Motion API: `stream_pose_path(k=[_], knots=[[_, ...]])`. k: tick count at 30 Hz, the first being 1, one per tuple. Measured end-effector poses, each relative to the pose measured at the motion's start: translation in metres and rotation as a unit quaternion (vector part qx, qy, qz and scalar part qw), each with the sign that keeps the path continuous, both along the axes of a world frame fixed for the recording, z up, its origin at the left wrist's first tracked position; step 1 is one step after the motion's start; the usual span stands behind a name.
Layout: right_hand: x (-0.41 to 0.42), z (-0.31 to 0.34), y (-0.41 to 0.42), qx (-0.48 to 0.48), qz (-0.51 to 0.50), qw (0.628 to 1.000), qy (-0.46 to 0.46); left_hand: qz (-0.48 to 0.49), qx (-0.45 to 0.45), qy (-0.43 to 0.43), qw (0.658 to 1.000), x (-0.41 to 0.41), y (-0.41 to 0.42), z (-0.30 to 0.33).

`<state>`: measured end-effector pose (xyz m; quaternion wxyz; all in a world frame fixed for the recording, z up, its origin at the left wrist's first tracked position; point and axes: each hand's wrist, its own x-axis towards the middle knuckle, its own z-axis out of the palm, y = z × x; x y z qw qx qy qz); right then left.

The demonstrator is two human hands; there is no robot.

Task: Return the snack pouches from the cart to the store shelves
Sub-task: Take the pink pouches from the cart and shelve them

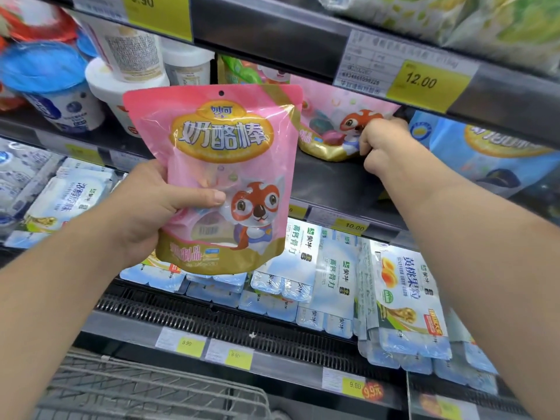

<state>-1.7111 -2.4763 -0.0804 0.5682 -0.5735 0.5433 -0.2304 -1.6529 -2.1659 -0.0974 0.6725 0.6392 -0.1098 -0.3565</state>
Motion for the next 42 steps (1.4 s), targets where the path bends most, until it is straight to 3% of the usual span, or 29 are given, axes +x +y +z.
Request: stream_pose_path(k=[6, 13, 15, 17, 20, 23, 31, 35, 38, 42], knots=[[-0.002, -0.01, 0.011, -0.02, -0.045, 0.998, -0.035, 0.01, 0.006, -0.002, 1.0, 0.004, 0.0, -0.001], [-0.015, -0.038, 0.043, -0.136, -0.048, 0.989, -0.025, -0.01, 0.016, -0.015, 1.0, 0.012, 0.002, 0.0], [-0.026, -0.038, 0.062, -0.135, -0.045, 0.988, -0.063, -0.015, 0.013, -0.018, 1.0, 0.014, 0.001, 0.0], [-0.042, -0.036, 0.085, -0.122, -0.001, 0.983, -0.135, -0.019, 0.004, -0.015, 1.0, 0.014, -0.006, 0.002], [-0.059, -0.028, 0.112, -0.031, 0.177, 0.961, -0.209, -0.031, 0.004, -0.027, 0.999, 0.013, -0.031, 0.01], [-0.062, -0.023, 0.108, -0.024, 0.255, 0.943, -0.212, -0.035, 0.027, -0.061, 0.997, 0.016, -0.063, 0.017], [-0.052, -0.016, 0.057, -0.136, 0.184, 0.948, -0.221, -0.035, 0.074, -0.182, 0.98, 0.032, -0.133, 0.031], [-0.047, -0.009, 0.043, -0.23, 0.117, 0.952, -0.162, -0.013, 0.048, -0.186, 0.981, 0.029, -0.151, 0.028], [-0.042, -0.012, 0.041, -0.322, 0.08, 0.936, -0.12, 0.008, 0.04, -0.181, 0.983, 0.03, -0.166, 0.026], [-0.043, -0.017, 0.045, -0.353, 0.053, 0.928, -0.108, 0.017, 0.056, -0.166, 0.984, 0.027, -0.173, 0.023]])
